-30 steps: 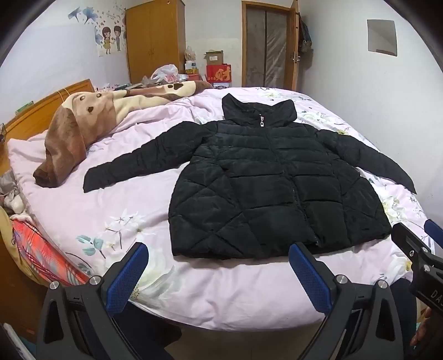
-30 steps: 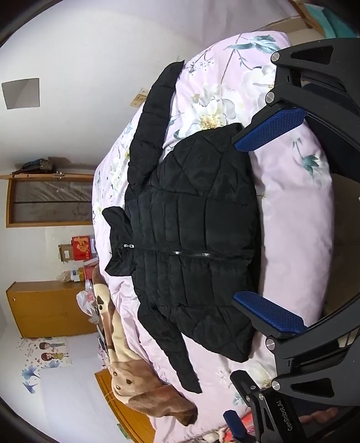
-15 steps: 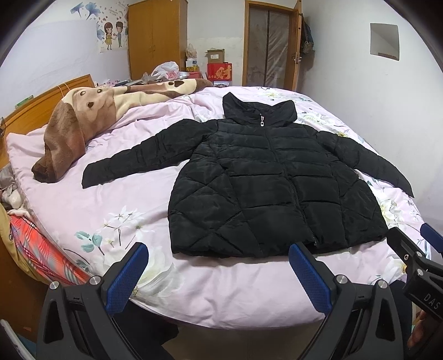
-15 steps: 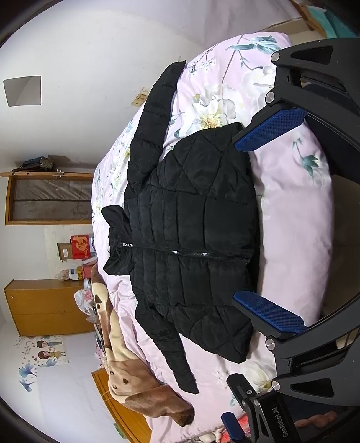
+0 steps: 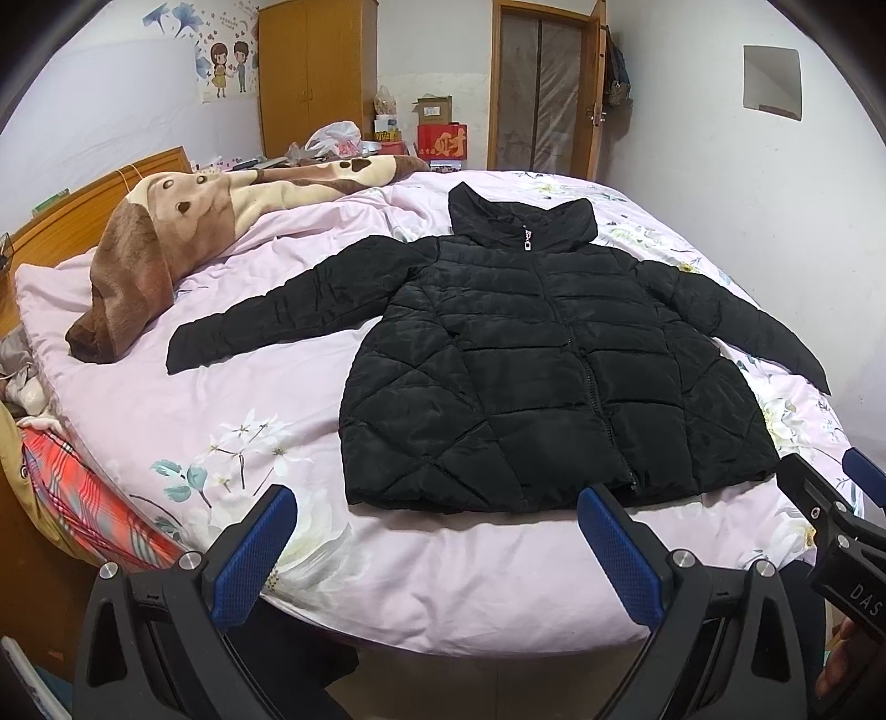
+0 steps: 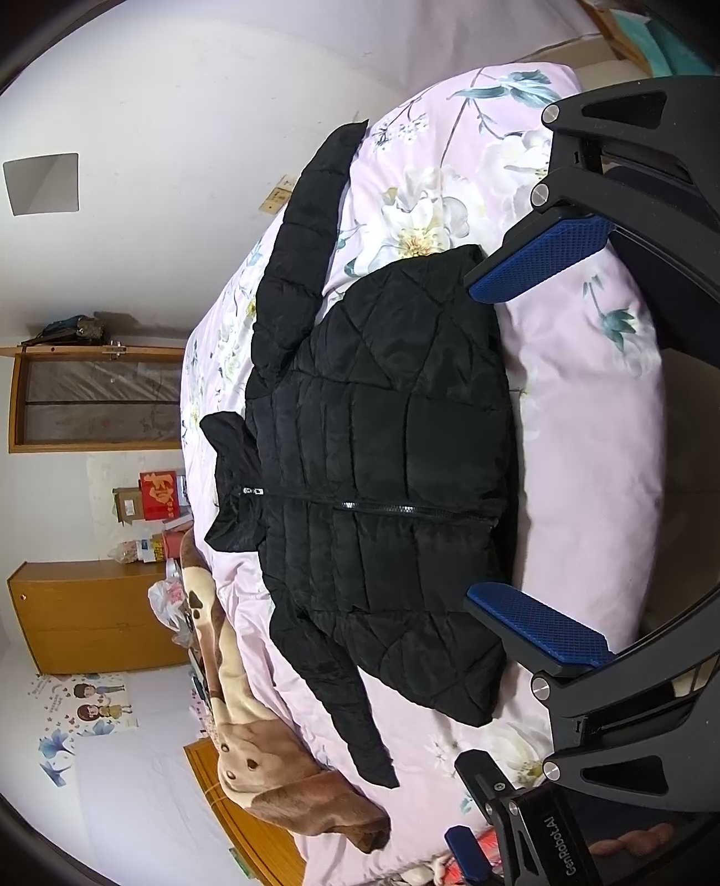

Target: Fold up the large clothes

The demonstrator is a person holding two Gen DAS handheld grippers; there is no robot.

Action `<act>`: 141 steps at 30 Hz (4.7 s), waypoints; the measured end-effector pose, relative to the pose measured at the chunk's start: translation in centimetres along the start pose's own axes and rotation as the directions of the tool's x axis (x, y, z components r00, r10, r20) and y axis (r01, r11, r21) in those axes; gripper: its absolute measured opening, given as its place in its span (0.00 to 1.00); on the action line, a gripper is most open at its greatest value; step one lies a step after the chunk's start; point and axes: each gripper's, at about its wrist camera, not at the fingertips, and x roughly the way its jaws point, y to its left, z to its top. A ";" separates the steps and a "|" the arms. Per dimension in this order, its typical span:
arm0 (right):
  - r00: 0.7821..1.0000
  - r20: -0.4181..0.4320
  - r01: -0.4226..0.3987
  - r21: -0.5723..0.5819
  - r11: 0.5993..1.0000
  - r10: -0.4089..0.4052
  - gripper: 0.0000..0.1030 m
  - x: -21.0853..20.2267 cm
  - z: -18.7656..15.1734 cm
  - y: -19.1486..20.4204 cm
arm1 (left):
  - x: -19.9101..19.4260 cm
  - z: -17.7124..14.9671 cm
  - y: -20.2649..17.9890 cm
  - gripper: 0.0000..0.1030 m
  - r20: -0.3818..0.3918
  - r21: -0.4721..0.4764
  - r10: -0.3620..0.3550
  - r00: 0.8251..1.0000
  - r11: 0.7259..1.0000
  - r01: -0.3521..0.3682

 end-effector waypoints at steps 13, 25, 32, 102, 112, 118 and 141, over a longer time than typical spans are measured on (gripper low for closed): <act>1.000 -0.002 -0.002 0.002 1.000 0.002 0.98 -0.1 -0.1 0.1 | 0.1 -0.2 0.2 0.99 -0.002 0.000 0.000 1.000 1.000 0.000; 1.000 -0.004 0.000 0.002 1.000 0.000 0.98 0.0 0.0 0.1 | 0.1 -0.2 0.2 0.99 -0.006 0.000 0.002 1.000 1.000 -0.002; 1.000 -0.004 -0.002 0.002 1.000 0.002 0.98 0.0 0.0 0.0 | 0.0 -0.3 0.3 0.99 -0.008 -0.001 0.003 1.000 1.000 -0.003; 0.971 -0.139 -0.221 -0.225 0.949 0.193 0.98 25.4 11.6 15.3 | 36.2 14.3 36.1 0.29 -0.200 -0.705 0.103 0.974 0.676 -0.216; 0.973 -0.132 -0.212 -0.171 0.962 0.191 0.98 25.6 12.2 13.8 | 30.7 19.6 30.0 0.13 0.007 -0.519 0.259 0.966 0.827 -0.218; 0.977 -0.095 -0.202 -0.151 0.968 0.190 0.98 24.3 13.3 12.3 | 27.4 23.3 23.0 0.13 0.154 -0.327 0.222 0.963 0.931 -0.162; 0.998 0.006 -0.065 0.057 0.996 0.064 0.98 23.5 17.4 -0.4 | 29.8 27.5 -6.5 0.13 0.162 0.080 -0.291 0.943 0.956 0.281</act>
